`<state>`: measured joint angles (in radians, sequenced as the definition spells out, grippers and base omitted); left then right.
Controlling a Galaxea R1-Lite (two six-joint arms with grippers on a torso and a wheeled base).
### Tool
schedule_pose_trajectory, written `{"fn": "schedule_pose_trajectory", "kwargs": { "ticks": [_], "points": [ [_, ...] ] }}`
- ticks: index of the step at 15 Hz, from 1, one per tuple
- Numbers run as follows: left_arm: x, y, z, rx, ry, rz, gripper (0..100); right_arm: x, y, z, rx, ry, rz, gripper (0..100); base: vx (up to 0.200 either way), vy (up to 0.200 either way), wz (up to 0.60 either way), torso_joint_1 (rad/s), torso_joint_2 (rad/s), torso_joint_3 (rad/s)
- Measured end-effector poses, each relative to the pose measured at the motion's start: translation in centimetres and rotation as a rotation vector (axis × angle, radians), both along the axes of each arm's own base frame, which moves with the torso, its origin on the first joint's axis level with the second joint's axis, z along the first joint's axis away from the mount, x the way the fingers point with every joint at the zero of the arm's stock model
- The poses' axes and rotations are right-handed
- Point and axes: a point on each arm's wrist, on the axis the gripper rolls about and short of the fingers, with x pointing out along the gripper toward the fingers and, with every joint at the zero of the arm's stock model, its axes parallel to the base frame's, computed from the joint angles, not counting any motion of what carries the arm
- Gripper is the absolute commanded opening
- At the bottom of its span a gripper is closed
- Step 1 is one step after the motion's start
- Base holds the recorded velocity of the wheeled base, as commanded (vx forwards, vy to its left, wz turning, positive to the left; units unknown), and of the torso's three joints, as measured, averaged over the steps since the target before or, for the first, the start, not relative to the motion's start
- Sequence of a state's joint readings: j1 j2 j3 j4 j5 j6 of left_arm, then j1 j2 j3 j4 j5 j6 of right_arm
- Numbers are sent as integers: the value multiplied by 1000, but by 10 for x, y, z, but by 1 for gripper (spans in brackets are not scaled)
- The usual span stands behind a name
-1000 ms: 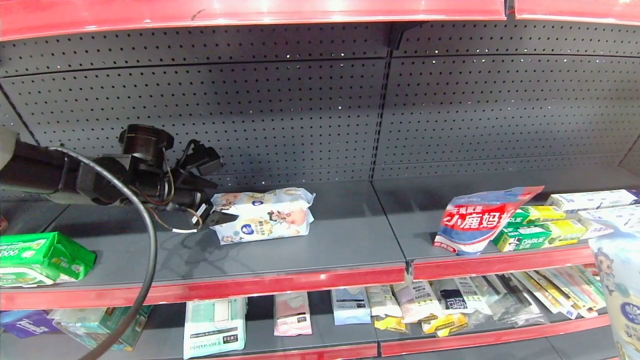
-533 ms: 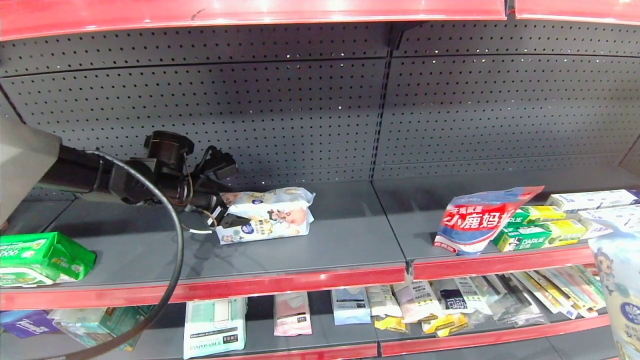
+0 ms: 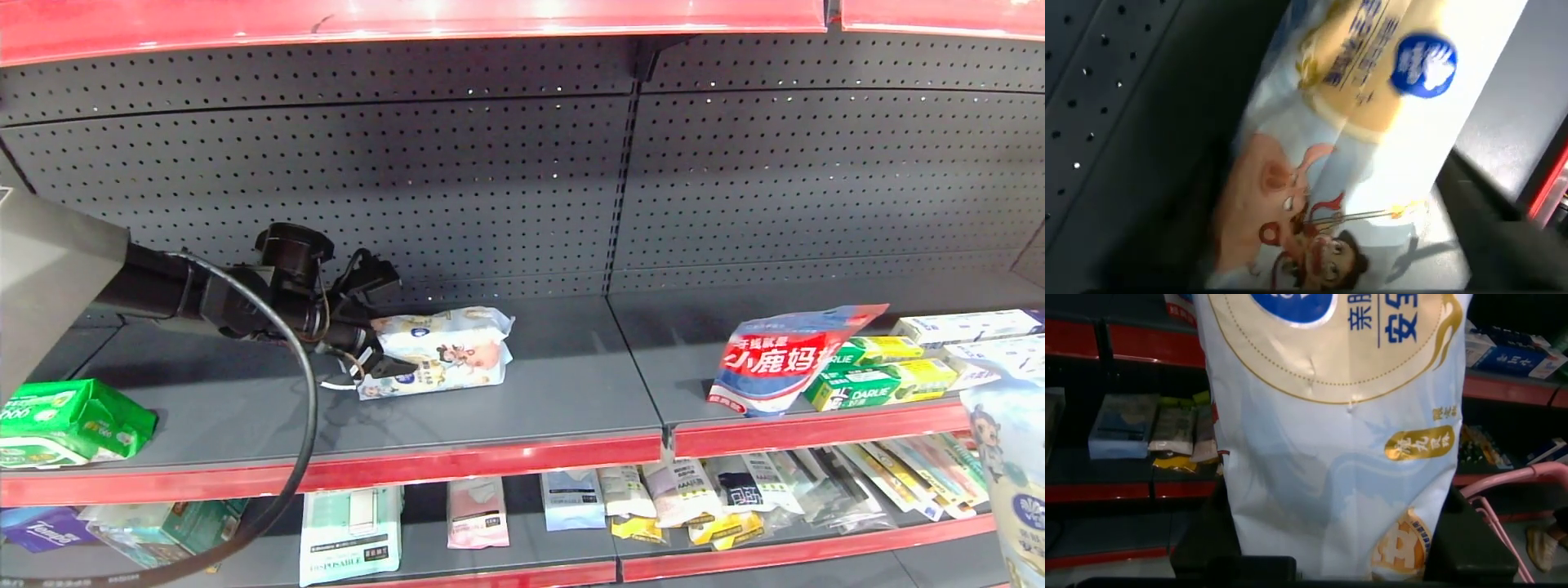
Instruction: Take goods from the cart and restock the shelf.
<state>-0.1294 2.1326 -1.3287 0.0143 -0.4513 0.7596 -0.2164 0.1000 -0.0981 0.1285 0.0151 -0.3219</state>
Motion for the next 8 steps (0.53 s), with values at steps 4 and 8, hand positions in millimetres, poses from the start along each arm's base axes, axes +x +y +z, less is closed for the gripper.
{"fn": "schedule_pose_trajectory", "kwargs": {
  "ticks": [4, 8],
  "points": [
    [-6, 3, -4, 18, 2, -60, 0, 1, 0, 0, 1, 6, 0, 0, 0, 0, 0, 0, 0, 0],
    [-26, 21, 1, 26, 30, -117, 0, 1, 0, 0, 2, 11, 0, 0, 0, 0, 0, 0, 0, 0]
  ]
}}
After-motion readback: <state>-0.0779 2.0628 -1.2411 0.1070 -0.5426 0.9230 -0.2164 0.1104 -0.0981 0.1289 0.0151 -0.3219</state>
